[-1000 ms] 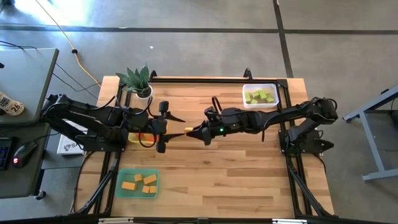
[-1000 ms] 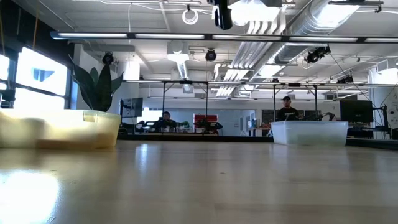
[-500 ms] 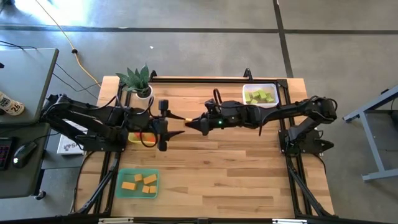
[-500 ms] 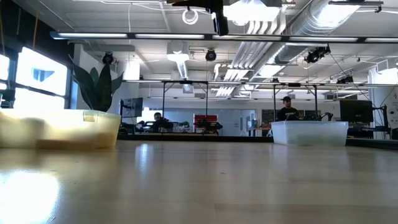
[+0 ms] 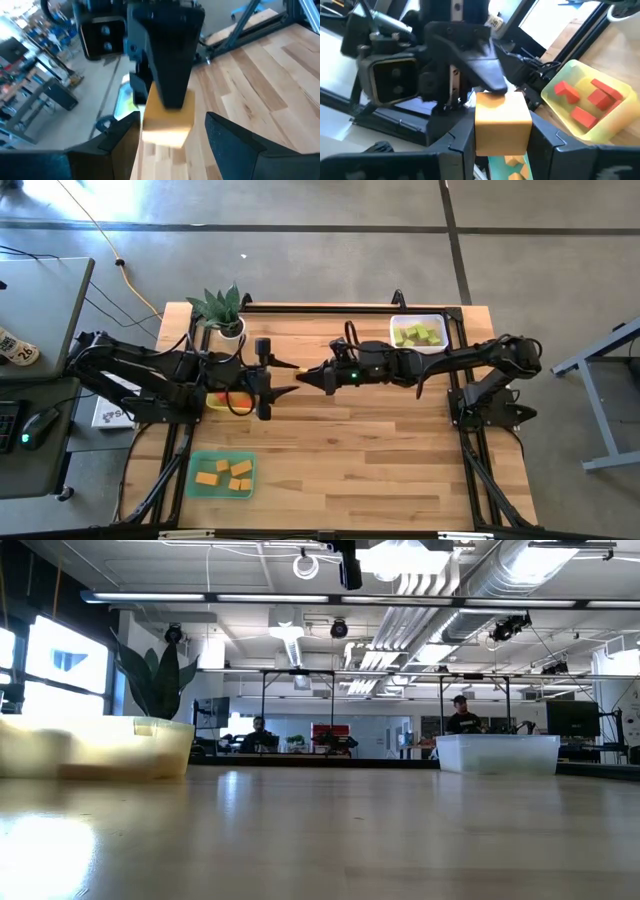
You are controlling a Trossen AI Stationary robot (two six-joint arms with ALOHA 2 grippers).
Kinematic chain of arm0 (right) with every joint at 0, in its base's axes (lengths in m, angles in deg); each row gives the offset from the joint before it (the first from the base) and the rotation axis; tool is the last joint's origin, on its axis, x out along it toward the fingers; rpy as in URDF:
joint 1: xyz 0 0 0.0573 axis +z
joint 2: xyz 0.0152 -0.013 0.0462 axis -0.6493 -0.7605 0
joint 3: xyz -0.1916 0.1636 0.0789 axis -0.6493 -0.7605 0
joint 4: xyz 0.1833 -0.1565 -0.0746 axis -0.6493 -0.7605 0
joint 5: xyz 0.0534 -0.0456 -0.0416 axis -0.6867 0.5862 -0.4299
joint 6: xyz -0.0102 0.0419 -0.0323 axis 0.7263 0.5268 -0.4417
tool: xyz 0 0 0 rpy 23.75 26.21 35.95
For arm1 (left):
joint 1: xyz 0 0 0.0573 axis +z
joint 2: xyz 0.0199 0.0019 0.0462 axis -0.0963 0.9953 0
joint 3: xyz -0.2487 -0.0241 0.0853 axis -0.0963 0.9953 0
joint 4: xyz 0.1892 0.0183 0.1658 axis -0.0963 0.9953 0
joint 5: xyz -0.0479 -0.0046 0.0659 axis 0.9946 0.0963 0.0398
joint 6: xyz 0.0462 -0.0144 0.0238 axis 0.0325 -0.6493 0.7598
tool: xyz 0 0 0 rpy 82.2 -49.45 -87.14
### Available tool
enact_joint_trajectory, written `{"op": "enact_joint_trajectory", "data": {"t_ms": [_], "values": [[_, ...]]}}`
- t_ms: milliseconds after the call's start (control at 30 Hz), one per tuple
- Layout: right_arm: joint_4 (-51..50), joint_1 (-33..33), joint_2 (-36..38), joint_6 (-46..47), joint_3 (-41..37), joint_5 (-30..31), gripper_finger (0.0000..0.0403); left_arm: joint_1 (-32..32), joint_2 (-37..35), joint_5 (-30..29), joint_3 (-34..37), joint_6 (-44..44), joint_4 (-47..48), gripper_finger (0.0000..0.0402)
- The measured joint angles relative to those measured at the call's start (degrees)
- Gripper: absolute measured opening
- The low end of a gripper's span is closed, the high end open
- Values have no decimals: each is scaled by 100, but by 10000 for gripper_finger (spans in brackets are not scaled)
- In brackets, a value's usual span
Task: Sort & place blocks by color
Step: Put the yellow block into the green bin
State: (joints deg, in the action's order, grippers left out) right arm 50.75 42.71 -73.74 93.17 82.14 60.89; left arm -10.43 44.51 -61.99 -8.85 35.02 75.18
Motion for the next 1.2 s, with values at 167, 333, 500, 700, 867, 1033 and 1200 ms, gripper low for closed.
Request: {"op": "enact_joint_trajectory", "data": {"t_ms": [167, 333, 500, 700, 867, 1033, 1200], "values": [[164, 8, -2, -25, 0, 80, 106, 2, 89, -17, -2, 261, -372, 211], [138, 6, -9, -44, 0, 77, 106, 41, 269, -68, -4, 249, -442, 211], [113, 6, -7, -55, 0, 68, 106, 169, 464, -83, -4, 244, -417, 194], [33, 7, -7, -55, 0, 24, 106, 233, 471, 70, 4, 198, -388, 126], [-6, 6, -2, -81, 0, 20, 106, 233, 440, 109, 4, 201, -383, 113], [-106, 5, 0, -122, 0, 94, 106, 233, 440, 197, 4, -139, -414, 159], [-237, 2, -4, -182, -2, 171, 106, 231, 429, 301, 4, -200, -435, 199]]}}
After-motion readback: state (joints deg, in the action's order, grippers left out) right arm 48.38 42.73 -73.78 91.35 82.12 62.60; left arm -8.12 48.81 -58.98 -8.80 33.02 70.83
